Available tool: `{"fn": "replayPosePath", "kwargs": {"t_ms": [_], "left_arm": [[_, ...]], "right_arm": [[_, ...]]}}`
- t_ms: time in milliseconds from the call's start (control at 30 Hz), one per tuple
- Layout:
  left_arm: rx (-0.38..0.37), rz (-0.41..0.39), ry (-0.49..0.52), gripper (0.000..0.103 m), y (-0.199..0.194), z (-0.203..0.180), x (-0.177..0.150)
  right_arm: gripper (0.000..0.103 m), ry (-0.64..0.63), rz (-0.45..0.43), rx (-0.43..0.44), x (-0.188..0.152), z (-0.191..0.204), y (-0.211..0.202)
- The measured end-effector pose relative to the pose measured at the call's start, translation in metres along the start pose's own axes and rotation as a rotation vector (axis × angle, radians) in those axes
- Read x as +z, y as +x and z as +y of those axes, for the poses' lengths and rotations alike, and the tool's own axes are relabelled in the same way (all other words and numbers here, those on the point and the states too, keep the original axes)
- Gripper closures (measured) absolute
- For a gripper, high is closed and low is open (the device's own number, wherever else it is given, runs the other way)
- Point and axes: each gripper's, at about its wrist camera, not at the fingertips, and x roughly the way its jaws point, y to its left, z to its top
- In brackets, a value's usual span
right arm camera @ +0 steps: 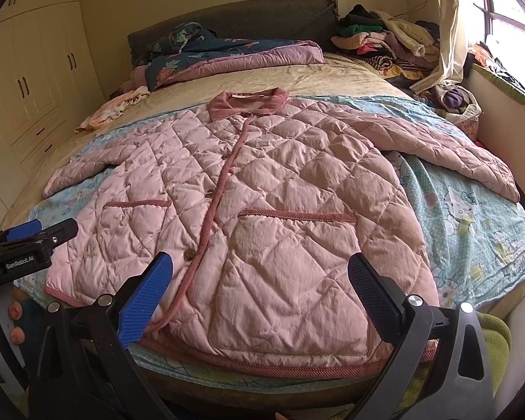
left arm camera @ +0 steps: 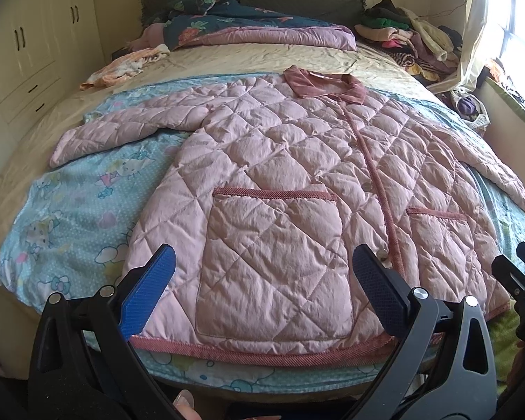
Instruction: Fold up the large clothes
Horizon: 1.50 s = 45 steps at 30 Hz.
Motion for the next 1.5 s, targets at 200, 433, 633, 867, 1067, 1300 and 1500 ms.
{"fn": "replayPosePath", "kwargs": {"t_ms": [200, 433, 633, 867, 1067, 1300, 1500], "left_arm": [[0.012, 0.011, 0.003, 0.008, 0.014, -0.004, 0.015], [0.009, 0.002, 0.011, 0.008, 0.026, -0.013, 0.040], [0.004, 0.012, 0.007, 0.008, 0.041, -0.019, 0.065], [-0.001, 0.000, -0.007, 0.008, 0.057, -0.023, 0.101], [-0.010, 0.013, -0.011, 0.008, 0.080, -0.031, 0.132], [0.004, 0.052, -0.034, 0.008, 0.123, -0.044, 0.160], [0.010, 0.059, -0.036, 0.008, 0.151, -0.060, 0.180]], "right_arm": [[0.004, -0.008, -0.001, 0.012, 0.020, 0.003, 0.006], [0.004, -0.003, -0.002, 0.016, 0.048, 0.005, 0.020], [0.004, 0.019, 0.014, 0.019, 0.072, 0.003, 0.036], [0.004, 0.052, 0.000, 0.051, 0.109, 0.000, 0.049], [0.004, 0.092, -0.028, 0.039, 0.140, -0.013, 0.065], [0.004, 0.220, -0.031, -0.016, 0.167, -0.062, 0.095], [0.004, 0.364, -0.020, -0.082, 0.172, -0.121, 0.117]]}}
